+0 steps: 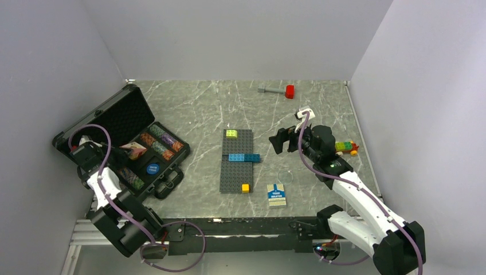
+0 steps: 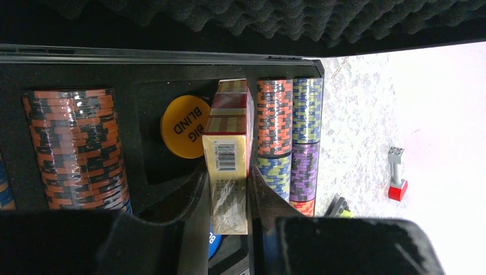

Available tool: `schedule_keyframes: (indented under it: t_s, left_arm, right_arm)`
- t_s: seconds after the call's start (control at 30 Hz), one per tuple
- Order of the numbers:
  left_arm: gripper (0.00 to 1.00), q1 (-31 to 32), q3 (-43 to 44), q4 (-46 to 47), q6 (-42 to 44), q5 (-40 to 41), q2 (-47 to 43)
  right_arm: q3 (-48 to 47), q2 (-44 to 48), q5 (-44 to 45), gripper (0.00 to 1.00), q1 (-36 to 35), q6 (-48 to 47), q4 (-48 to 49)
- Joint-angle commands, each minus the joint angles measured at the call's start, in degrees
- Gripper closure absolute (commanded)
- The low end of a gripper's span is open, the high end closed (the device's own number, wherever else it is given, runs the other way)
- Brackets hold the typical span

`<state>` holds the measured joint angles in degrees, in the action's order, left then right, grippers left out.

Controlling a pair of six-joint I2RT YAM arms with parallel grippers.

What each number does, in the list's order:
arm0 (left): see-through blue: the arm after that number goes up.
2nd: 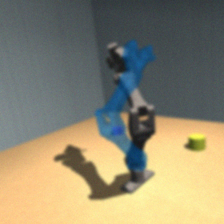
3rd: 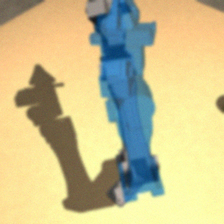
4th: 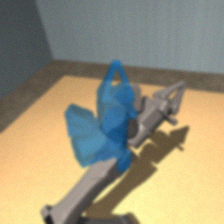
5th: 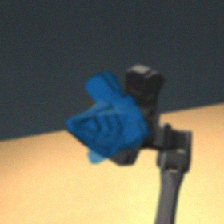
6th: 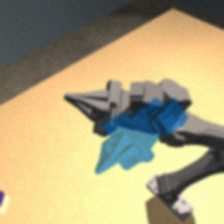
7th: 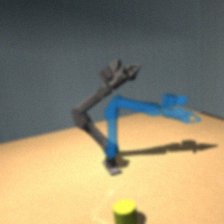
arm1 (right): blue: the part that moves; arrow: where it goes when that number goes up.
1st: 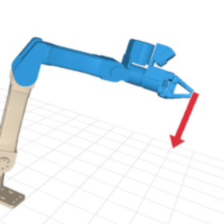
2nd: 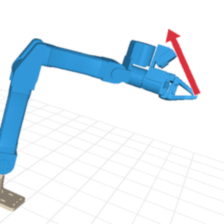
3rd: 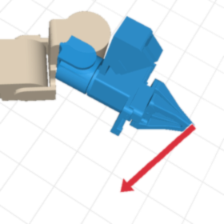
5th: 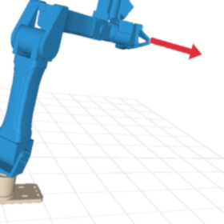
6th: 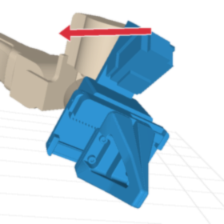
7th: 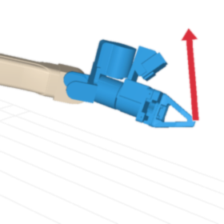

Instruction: Pack up texas hold em set

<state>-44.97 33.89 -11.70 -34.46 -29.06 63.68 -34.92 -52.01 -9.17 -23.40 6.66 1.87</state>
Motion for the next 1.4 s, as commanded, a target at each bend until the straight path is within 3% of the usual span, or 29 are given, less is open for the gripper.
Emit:
schedule_keyframes:
  t_s: [0.0,0.1,0.17,0.33,0.7,1.37]
  left_arm:
    - [0.79,-0.12,2.73,-5.32,3.72,2.07,1.56]
    - [0.49,-0.16,4.32,-7.87,6.09,3.42,2.82]
    - [0.35,-0.12,5.69,-9.54,7.53,5.12,2.86]
    - [0.24,-0.12,8.43,-13.62,11.01,11.92,1.13]
    - [0.31,2.23,8.77,-14.56,12.08,17.38,0.33]
    - [0.53,7.09,12.01,-14.18,13.60,16.20,10.10]
  right_arm:
    - [0.48,1.23,-0.63,0.00,0.19,0.02,3.05]
    - [0.47,1.29,-0.59,0.00,0.21,-0.06,3.05]
    - [0.53,1.38,-0.67,0.00,0.19,-0.06,3.10]
    - [0.62,1.69,-0.88,0.00,0.19,-0.15,3.02]
    - [1.12,1.90,-1.10,0.00,0.19,0.02,3.78]
    - [1.49,1.93,-1.01,0.00,0.19,-0.04,3.94]
